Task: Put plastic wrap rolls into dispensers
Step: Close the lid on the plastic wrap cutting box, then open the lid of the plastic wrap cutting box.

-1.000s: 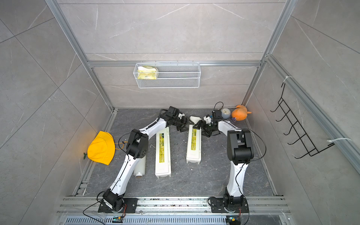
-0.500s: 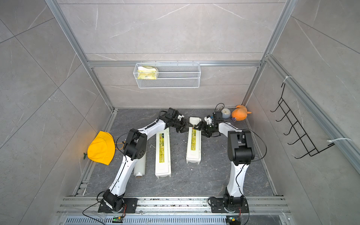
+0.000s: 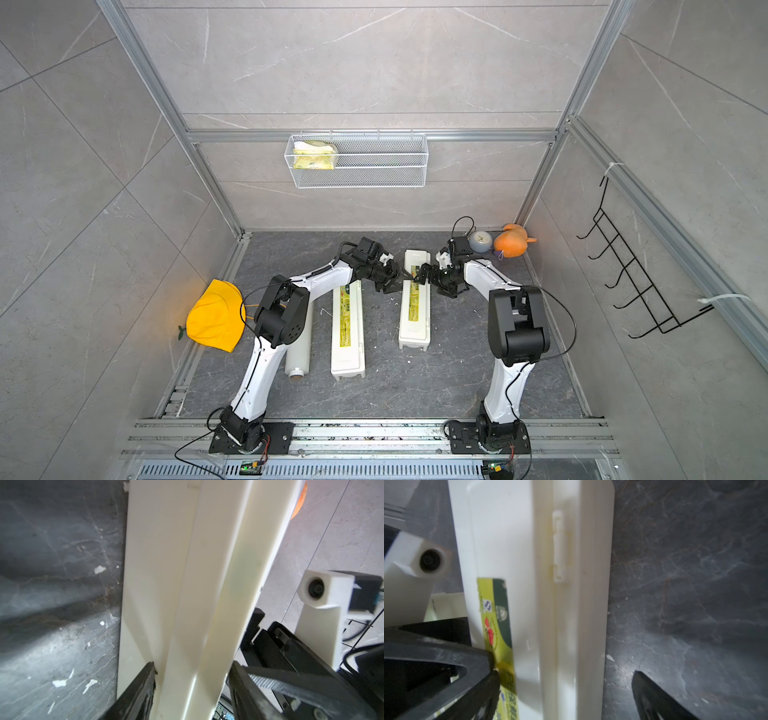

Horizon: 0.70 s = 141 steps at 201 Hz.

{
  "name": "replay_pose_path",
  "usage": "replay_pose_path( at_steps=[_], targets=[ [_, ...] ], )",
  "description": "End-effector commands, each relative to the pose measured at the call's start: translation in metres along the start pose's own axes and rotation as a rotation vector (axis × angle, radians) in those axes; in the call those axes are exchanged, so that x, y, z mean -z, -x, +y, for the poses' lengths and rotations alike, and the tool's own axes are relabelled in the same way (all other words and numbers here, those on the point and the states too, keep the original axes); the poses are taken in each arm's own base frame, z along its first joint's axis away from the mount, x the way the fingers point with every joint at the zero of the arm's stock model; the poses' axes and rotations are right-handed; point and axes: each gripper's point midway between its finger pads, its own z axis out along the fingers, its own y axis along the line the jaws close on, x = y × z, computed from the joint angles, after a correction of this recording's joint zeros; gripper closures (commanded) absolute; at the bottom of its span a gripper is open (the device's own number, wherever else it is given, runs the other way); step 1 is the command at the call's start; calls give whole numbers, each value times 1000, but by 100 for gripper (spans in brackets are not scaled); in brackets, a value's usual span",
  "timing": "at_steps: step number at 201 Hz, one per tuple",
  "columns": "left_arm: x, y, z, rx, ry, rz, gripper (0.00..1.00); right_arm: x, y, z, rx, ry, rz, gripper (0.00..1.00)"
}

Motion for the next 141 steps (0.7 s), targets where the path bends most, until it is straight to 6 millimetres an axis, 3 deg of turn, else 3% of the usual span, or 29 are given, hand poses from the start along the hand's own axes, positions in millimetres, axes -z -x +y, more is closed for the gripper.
replay_pose_path(
  at_steps=[1,21,40,80,141],
  targets=[
    [21,-21,-36,-20,-25,5,42,11,-23,-3,70,-170,51,0],
    [43,-13,-52,-33,-37,-74,41,13,-23,6,86,-212,41,0],
    [59,-11,-51,-41,-11,-125,41,9,-23,14,96,-223,42,0],
    [77,-13,-25,-33,63,-162,44,-3,-25,14,99,-266,75,0],
    [79,-11,5,-8,128,-180,50,-13,-30,11,123,-384,99,0]
  ],
)
